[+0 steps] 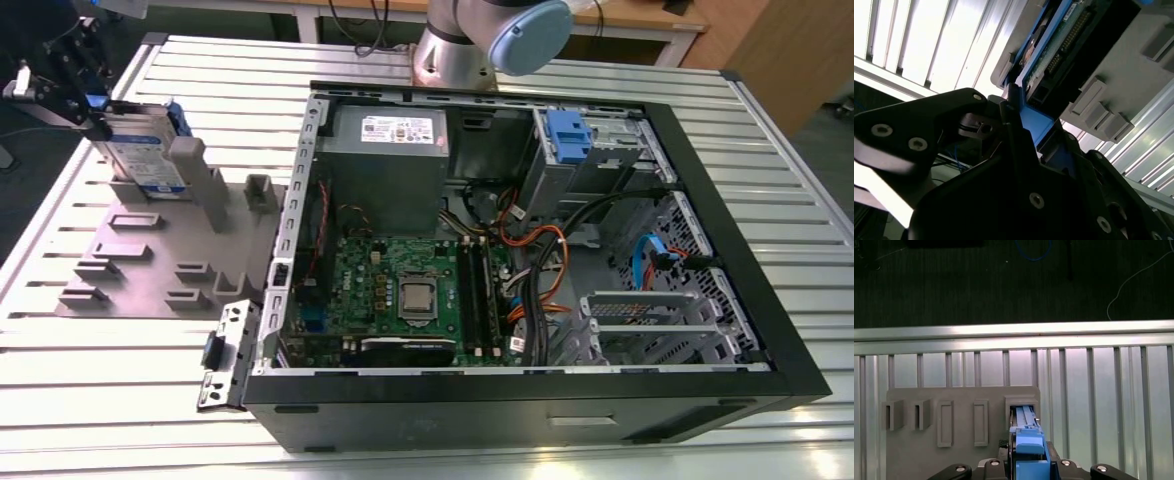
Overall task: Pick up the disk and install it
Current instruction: 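Pick up the disk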
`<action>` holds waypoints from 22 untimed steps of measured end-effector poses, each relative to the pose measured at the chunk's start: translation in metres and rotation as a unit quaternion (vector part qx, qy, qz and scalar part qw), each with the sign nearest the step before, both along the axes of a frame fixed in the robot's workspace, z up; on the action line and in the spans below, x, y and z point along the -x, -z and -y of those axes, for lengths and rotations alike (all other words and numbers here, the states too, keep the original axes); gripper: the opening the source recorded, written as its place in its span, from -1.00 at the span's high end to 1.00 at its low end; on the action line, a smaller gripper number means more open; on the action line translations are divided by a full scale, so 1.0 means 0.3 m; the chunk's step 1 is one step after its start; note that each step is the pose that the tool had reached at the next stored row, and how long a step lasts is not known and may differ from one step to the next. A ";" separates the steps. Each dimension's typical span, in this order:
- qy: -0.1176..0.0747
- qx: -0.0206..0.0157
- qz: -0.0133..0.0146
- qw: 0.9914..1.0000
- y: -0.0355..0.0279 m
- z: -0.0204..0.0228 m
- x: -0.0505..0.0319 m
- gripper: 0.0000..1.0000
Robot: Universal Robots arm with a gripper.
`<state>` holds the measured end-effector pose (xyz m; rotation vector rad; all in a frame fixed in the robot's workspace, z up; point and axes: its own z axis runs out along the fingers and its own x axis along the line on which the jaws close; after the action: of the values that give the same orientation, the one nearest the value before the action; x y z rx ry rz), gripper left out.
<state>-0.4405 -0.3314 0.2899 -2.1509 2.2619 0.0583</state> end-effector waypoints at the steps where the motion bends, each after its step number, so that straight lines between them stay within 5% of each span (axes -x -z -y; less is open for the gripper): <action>1: 0.000 0.000 0.000 1.000 0.000 0.000 0.000 0.26; 18: 0.000 0.000 0.000 1.000 0.000 0.001 0.000 0.11; 19: 0.000 0.000 0.000 1.000 -0.001 0.001 0.000 0.27; 22: 0.000 0.000 0.000 1.000 -0.001 0.001 0.000 0.27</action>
<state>-0.4404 -0.3316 0.2900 -2.1509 2.2619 0.0583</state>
